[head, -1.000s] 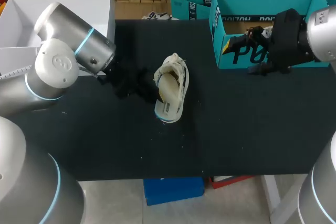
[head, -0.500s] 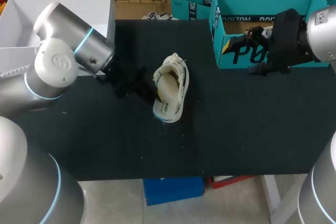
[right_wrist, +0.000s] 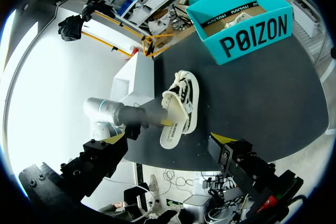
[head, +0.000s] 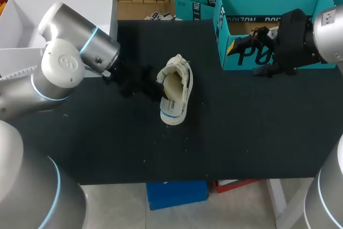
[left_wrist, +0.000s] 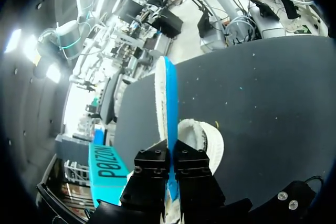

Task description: Take the shoe out of the shoebox, open the shoe tongue, remove and reinsert the insole, then place the shoe into the shoebox

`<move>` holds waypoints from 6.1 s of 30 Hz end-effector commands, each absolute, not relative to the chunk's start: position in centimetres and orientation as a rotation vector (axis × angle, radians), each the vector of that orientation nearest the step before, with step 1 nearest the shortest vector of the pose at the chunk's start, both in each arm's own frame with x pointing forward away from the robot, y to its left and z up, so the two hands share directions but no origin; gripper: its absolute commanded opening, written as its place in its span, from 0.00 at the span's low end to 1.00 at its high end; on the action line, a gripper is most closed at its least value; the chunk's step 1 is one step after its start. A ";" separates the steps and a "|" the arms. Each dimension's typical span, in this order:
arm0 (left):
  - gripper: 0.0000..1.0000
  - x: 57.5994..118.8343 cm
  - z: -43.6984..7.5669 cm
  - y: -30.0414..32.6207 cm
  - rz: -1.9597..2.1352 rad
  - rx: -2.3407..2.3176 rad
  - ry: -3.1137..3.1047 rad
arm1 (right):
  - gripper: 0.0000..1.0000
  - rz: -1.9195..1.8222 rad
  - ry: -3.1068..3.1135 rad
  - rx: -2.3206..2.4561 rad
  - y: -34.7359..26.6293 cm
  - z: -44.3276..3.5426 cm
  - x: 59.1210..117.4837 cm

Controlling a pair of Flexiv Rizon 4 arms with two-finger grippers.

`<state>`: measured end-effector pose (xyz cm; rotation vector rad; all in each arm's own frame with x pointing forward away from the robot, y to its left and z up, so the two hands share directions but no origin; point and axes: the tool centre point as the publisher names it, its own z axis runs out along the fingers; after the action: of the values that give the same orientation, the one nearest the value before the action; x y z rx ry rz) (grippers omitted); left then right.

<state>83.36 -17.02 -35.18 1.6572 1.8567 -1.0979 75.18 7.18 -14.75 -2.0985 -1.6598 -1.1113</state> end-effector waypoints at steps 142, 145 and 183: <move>0.00 84.7 -35.4 -17.8 -1.166 1.633 1.645 | 1.00 -1.111 -1.660 -2.101 7.3 -14.8 75.2; 0.00 84.9 -35.7 -17.8 -1.141 1.629 1.656 | 1.00 -1.111 -1.660 -2.101 7.3 -14.8 75.2; 0.00 88.8 -37.8 -18.1 -0.948 1.503 1.892 | 1.00 -1.111 -1.660 -2.101 7.3 -14.8 75.2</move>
<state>88.64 -17.91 -37.90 1.5023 1.8860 -0.9600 75.17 7.18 -14.74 -2.0985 -1.6599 -1.1113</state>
